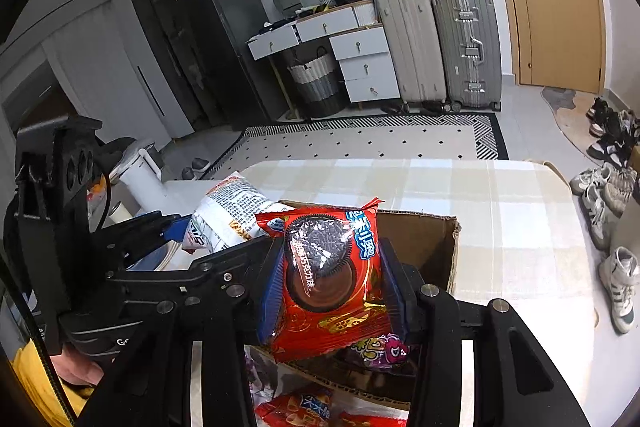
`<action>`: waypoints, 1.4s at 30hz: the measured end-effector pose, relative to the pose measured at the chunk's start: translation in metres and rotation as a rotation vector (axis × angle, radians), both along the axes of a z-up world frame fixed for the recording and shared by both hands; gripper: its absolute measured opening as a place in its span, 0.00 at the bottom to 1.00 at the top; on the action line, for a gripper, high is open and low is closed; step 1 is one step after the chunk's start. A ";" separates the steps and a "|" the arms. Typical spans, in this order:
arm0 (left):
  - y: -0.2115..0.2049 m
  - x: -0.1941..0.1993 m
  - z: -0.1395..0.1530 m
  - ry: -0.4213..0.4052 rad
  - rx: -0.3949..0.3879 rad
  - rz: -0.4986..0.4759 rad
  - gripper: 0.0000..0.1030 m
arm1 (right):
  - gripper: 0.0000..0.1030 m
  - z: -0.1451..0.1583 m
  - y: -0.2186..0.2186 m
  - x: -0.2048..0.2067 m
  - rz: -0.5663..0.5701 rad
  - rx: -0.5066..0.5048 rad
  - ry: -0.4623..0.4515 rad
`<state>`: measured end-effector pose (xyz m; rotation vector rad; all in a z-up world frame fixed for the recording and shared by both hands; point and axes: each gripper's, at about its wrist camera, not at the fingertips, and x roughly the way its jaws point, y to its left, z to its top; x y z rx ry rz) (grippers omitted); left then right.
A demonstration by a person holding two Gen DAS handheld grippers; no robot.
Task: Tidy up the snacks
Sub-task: 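Carry both packets over the box and open both grippers to drop them, then withdraw both grippers from the box toward the remaining snacks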
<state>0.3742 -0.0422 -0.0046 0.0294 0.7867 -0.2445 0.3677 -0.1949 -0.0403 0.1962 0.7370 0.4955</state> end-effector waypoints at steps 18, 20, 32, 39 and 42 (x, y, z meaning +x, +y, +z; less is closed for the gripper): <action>-0.010 -0.005 -0.023 -0.021 0.043 0.008 0.66 | 0.43 -0.018 0.002 0.009 -0.028 -0.033 0.023; -0.009 -0.008 -0.022 -0.026 0.045 0.005 0.67 | 0.43 -0.020 0.002 0.009 -0.032 -0.032 0.025; 0.001 -0.060 -0.013 -0.096 0.064 -0.015 0.73 | 0.50 -0.009 -0.010 -0.002 -0.076 -0.025 -0.003; 0.000 -0.104 0.013 -0.151 0.075 -0.022 0.76 | 0.59 0.026 -0.014 -0.036 -0.069 0.009 -0.079; 0.001 -0.130 0.029 -0.198 0.060 -0.044 0.77 | 0.62 0.047 -0.012 -0.058 -0.056 0.015 -0.126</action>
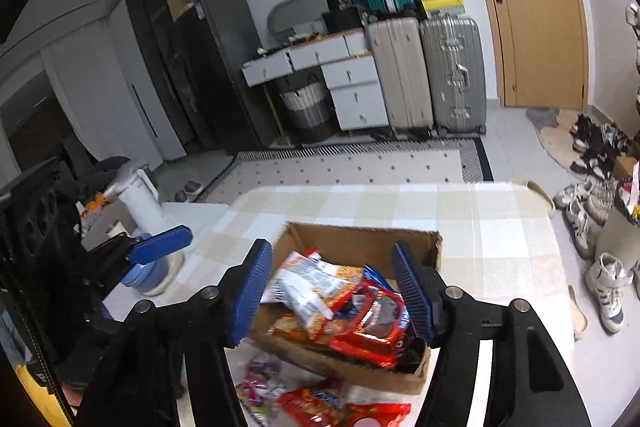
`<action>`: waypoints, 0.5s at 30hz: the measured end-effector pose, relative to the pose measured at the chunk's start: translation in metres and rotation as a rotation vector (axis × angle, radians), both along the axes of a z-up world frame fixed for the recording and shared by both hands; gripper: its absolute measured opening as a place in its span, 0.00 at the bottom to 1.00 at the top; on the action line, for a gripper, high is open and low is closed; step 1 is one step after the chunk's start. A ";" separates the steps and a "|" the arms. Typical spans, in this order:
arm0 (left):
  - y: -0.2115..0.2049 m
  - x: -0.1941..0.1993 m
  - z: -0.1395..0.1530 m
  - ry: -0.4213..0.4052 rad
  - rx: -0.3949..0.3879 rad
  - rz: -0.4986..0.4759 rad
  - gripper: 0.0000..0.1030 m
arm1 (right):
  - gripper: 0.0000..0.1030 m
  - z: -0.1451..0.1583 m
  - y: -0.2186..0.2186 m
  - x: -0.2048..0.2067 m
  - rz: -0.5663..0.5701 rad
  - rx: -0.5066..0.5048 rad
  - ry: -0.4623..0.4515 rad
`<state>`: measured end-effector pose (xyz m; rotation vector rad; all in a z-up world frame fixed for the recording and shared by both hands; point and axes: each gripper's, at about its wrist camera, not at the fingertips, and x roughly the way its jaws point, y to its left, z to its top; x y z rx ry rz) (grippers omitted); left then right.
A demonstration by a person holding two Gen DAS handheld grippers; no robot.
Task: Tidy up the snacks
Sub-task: 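Withdraw both grippers from the box toward the remaining snacks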
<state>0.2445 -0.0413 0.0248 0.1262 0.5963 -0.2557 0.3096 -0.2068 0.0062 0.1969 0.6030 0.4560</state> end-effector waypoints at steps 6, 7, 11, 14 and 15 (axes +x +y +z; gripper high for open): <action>0.002 -0.056 0.042 -0.073 -0.011 0.013 0.81 | 0.71 0.043 0.000 -0.051 0.005 -0.008 -0.103; 0.003 -0.065 0.048 -0.083 -0.016 0.017 0.81 | 0.71 0.051 0.000 -0.062 0.012 -0.009 -0.124; 0.007 -0.109 0.077 -0.147 -0.012 0.020 0.83 | 0.71 0.073 -0.001 -0.096 0.021 -0.005 -0.165; 0.011 -0.139 0.096 -0.180 -0.012 0.026 0.84 | 0.71 0.091 0.001 -0.127 0.033 -0.013 -0.210; 0.013 -0.153 0.103 -0.189 -0.017 0.029 0.86 | 0.71 0.094 0.000 -0.137 0.034 -0.017 -0.226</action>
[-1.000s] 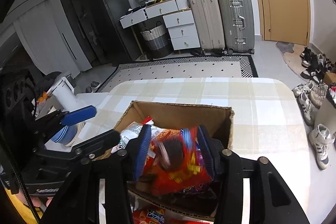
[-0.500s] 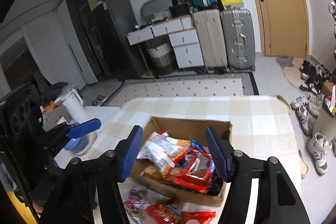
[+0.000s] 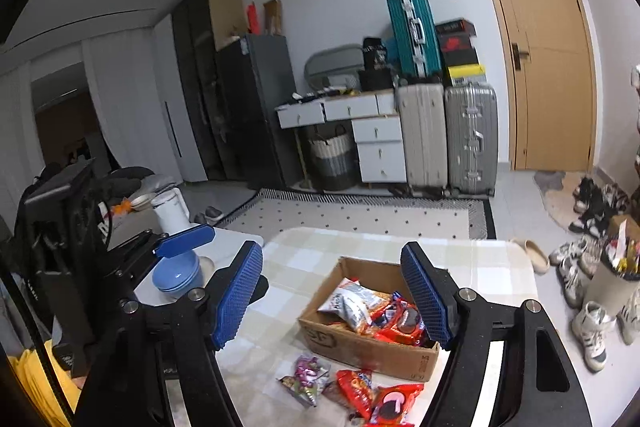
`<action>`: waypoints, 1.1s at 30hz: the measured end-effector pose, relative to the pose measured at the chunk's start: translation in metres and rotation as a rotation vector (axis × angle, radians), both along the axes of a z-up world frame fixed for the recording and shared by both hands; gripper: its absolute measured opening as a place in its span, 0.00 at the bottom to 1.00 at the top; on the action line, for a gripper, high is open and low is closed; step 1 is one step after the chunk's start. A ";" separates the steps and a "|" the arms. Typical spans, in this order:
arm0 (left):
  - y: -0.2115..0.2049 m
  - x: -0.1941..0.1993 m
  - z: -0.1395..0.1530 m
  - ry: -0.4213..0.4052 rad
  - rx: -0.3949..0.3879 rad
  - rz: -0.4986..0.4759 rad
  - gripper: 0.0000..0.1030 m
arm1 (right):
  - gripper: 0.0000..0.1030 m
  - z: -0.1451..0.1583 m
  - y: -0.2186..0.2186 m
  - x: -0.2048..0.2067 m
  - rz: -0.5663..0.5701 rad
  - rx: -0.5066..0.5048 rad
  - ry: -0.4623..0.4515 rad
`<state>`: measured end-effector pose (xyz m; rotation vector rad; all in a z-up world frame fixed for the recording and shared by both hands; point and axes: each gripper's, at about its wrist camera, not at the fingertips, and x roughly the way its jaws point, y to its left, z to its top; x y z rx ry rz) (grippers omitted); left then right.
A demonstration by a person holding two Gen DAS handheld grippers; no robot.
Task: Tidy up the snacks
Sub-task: 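Withdraw both grippers from the box toward the remaining snacks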
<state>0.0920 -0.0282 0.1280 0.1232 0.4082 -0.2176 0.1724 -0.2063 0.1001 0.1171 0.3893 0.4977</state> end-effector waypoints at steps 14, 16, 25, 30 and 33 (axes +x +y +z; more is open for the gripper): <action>0.049 -0.157 0.041 -0.151 -0.094 0.051 0.99 | 0.94 -0.028 -0.003 -0.154 -0.068 0.005 -0.206; 0.056 -0.177 0.031 -0.146 -0.109 0.068 0.99 | 0.96 -0.041 -0.007 -0.162 -0.082 0.016 -0.202; 0.085 -0.203 -0.046 -0.040 -0.171 0.141 0.99 | 0.99 -0.097 -0.020 -0.168 -0.128 0.087 -0.096; 0.085 -0.180 -0.106 0.069 -0.144 0.175 0.99 | 0.99 -0.127 -0.020 -0.165 -0.141 0.088 -0.037; 0.079 -0.161 -0.133 0.129 -0.152 0.156 0.99 | 0.99 -0.141 -0.017 -0.161 -0.139 0.083 -0.004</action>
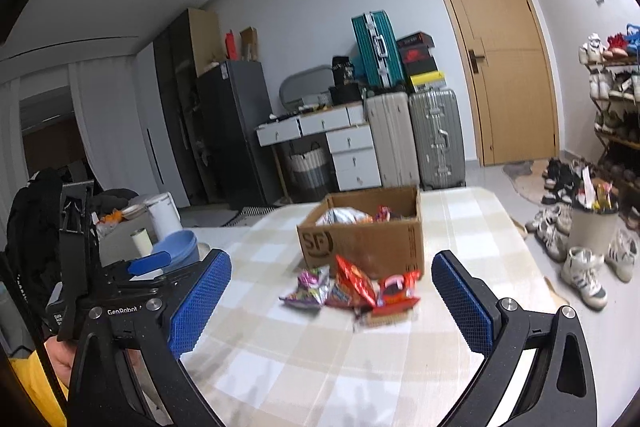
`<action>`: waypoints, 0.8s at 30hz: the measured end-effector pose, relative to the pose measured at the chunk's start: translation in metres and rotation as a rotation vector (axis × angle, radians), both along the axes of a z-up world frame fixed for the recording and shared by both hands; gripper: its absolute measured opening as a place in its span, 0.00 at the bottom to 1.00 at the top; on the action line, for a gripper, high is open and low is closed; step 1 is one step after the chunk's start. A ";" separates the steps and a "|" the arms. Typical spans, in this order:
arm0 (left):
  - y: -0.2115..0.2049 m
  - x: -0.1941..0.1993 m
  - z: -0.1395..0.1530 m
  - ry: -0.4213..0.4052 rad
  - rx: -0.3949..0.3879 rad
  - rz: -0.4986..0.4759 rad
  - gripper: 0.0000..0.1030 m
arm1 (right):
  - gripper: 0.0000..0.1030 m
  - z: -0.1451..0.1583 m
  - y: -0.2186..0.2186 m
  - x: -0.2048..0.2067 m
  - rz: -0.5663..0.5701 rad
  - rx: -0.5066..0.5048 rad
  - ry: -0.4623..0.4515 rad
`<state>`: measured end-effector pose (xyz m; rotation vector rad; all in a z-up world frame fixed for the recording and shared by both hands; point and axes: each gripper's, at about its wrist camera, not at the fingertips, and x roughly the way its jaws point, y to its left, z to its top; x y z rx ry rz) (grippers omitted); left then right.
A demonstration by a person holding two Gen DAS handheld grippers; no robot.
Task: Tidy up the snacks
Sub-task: 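Withdraw both grippers from the box toward the remaining snacks, then grasp the purple candy bag with the left gripper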
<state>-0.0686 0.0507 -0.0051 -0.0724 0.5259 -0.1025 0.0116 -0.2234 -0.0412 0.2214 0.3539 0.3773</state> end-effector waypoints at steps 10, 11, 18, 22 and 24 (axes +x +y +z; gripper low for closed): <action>-0.014 0.053 -0.040 0.107 -0.020 0.005 0.99 | 0.99 -0.024 0.006 0.016 0.023 0.001 0.064; -0.015 0.056 -0.043 0.114 -0.021 0.005 0.99 | 0.99 -0.024 0.005 0.018 0.023 0.005 0.067; -0.020 0.069 -0.055 0.138 -0.031 0.010 0.99 | 0.99 -0.032 0.003 0.022 0.015 0.005 0.077; -0.021 0.075 -0.061 0.149 -0.032 0.008 0.99 | 0.99 -0.039 0.001 0.030 0.009 0.007 0.090; -0.023 0.083 -0.066 0.162 -0.031 0.005 0.99 | 0.99 -0.043 -0.001 0.034 0.009 0.011 0.101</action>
